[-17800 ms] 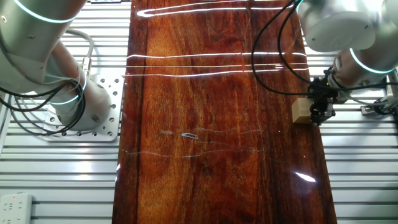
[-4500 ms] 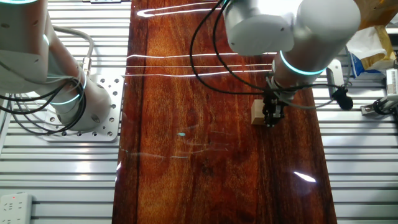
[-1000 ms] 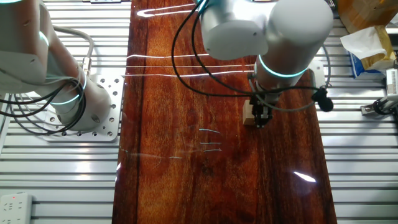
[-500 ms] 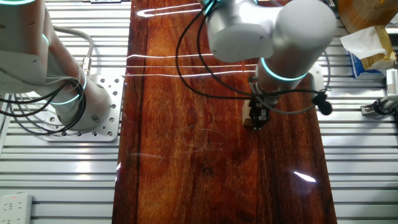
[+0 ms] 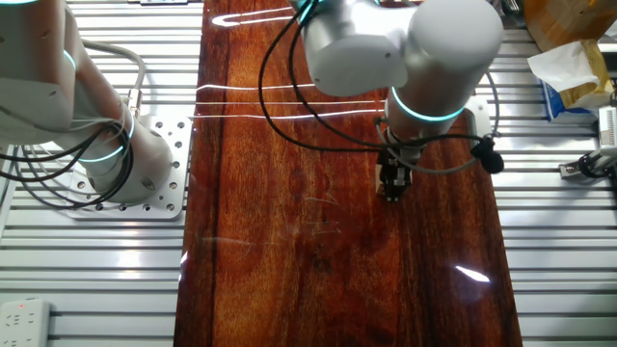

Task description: Hold a small block with the gripper and sweep it from left to right on the table

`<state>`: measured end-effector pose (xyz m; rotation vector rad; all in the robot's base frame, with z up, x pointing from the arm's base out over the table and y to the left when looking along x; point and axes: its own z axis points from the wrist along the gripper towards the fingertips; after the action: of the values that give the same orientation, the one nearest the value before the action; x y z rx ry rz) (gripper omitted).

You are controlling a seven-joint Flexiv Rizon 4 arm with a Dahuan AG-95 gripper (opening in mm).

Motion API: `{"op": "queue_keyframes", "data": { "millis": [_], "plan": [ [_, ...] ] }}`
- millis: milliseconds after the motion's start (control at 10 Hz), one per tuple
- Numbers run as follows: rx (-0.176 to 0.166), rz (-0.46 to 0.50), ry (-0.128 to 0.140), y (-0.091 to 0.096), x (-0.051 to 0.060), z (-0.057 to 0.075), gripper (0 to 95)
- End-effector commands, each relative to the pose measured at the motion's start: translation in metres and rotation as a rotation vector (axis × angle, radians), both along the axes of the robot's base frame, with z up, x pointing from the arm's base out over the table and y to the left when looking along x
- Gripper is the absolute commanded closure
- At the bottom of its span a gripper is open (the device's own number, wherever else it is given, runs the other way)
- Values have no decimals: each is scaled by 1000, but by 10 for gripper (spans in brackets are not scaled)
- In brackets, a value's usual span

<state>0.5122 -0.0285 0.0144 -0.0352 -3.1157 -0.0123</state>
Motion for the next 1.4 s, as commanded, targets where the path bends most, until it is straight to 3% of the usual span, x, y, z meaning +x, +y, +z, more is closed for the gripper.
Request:
{"op": "queue_keyframes", "data": {
  "millis": [100, 1100, 1200, 1400],
  "plan": [
    [-11, -2, -2, -1, -3, 2, 380],
    [-19, -2, -1, 0, -19, 3, 380],
    [-21, -2, 0, 0, -19, 3, 570],
    [-17, -6, 8, 0, -19, 4, 570]
  ]
}}
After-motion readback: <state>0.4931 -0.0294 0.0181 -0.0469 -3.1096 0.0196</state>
